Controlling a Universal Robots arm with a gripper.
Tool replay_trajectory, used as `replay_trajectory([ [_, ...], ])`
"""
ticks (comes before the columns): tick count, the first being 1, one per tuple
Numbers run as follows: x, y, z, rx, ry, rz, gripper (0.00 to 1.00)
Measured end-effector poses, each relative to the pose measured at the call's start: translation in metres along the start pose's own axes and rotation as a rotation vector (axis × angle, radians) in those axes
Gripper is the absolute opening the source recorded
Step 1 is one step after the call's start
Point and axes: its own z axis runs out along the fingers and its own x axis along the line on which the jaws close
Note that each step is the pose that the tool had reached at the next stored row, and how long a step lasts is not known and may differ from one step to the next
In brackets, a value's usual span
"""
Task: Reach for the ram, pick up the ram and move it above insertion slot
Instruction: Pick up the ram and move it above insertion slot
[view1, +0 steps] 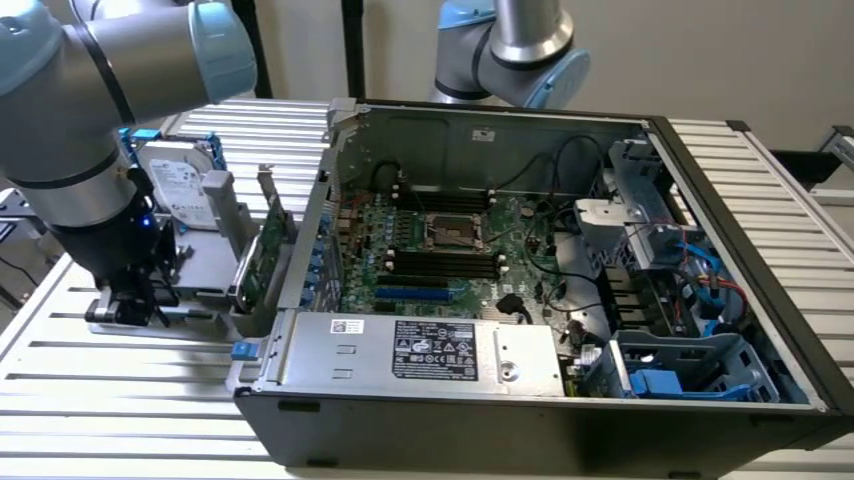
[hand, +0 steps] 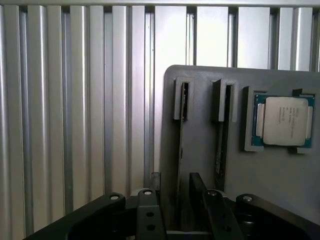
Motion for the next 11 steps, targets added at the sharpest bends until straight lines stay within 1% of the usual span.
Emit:
replay_trajectory([
  [4, 0.0, 0.0007, 0.0053, -0.0001, 0.0002, -0.003, 0.36],
  [11, -0.0004, 0.0026, 0.0059, 0.0, 0.0002, -0.005, 0.36],
])
